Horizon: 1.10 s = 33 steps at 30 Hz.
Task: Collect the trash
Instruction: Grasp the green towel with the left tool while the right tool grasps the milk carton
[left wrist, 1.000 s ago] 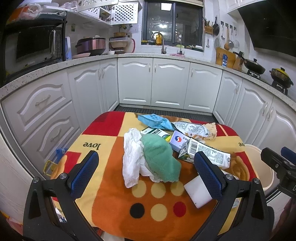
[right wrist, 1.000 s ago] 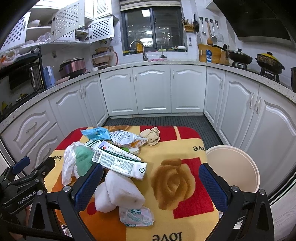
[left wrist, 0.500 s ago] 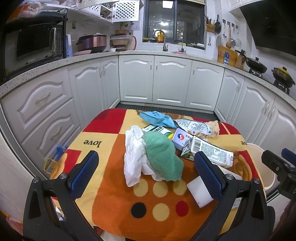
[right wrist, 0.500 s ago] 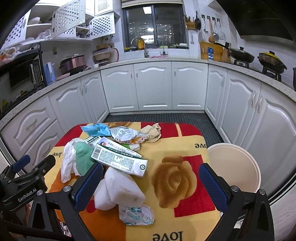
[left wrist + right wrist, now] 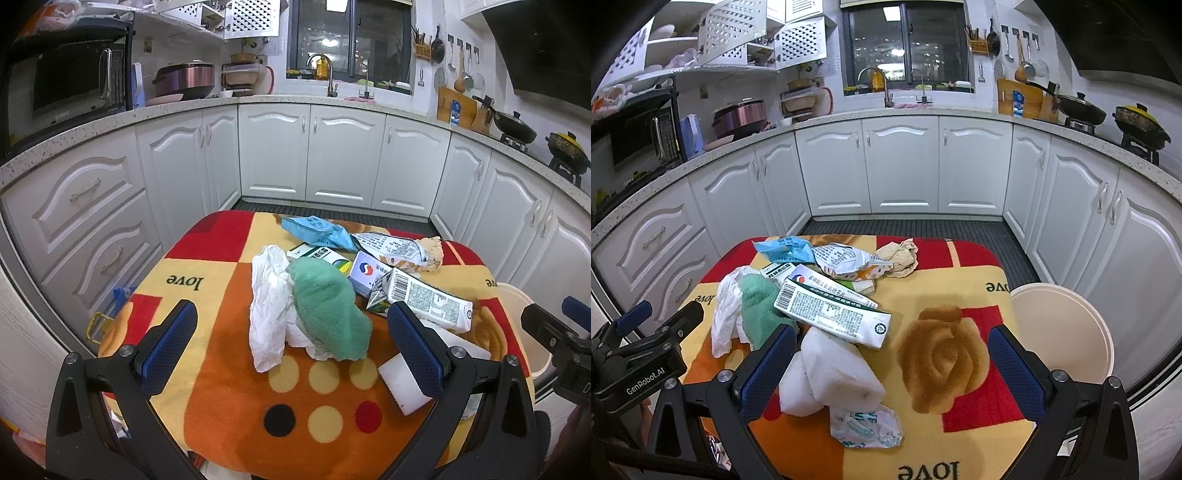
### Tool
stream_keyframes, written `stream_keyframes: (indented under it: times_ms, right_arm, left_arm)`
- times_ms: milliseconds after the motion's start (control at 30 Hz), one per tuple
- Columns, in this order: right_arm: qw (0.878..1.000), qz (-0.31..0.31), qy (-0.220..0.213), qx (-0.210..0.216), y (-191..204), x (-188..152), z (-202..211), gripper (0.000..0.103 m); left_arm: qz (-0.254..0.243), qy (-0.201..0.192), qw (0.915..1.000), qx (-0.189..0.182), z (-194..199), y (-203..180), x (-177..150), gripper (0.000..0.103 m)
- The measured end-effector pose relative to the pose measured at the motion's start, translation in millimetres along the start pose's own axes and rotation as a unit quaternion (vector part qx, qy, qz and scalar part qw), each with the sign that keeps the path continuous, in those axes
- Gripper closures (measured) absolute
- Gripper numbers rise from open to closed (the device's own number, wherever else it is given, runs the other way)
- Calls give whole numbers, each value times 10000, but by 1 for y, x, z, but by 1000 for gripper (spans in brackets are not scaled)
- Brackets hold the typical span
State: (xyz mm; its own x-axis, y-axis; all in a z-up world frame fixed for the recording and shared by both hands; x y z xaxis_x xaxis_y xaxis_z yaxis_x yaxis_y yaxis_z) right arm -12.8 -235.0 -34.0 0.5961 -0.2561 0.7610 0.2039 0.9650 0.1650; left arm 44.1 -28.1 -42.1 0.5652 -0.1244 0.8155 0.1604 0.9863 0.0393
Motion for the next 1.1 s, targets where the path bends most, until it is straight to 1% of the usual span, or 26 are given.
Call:
stream_keyframes:
  times_ms: [167,233,400,533,633,733,767,867,933,1000,1100]
  right_arm:
    - [9999,-8,82,60,-1,-2,-5,0]
    - [9998,34,150,111,0,-3,-8,0]
    - [9986,225,309,366,6,-7,-13,0]
    - [9968,333,490,543,8,-8,-22,0]
    - [9953,335,667,620,8,-8,-32,0]
    - [9932,176,838,793,4,-8,-42,0]
    - [9927,151,852,840,3,-7,-44,0]
    - [9914,231,878,946,3,-5,-53,0]
    - [9904,363,908,977,6,-3,-59,3]
    - [9893,533,943,974,9,-1,-64,6]
    - [9868,795,967,1026,15,4,-73,7]
  left_arm:
    - [16,137,9999,-88,-6,4,-4,1]
    - [-17,251,9996,-159,-10,7,-6,1]
    - [-122,553,9979,-328,-19,17,-15,1]
    - [-264,647,9972,-275,-26,26,-19,1]
    - [-194,784,9958,-423,-35,30,-17,1]
    - [-98,929,9929,-736,-46,25,-13,1]
    - [-93,967,9923,-771,-50,22,-12,1]
    - [-134,1050,9908,-843,-65,11,-8,1]
    - [-195,1117,9899,-855,-76,4,-5,1]
    - [-235,1154,9889,-902,-85,-2,-2,7]
    - [-264,1243,9882,-857,-101,-8,2,7]
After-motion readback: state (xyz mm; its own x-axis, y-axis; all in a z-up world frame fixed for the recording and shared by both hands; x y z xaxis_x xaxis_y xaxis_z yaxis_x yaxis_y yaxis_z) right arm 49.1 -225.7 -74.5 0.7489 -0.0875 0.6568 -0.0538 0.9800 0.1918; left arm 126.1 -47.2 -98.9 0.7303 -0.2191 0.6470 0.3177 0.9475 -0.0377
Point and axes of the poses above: each gripper's, at about its wrist camera, not at the fingertips, and z roughly against the way its jaws point, y to its left, x to its top, the point moved 5 cm from there along -z, roughly the way its jaws point, and after that the axes turned 6 degrees about -z, right-handed, at the moved point
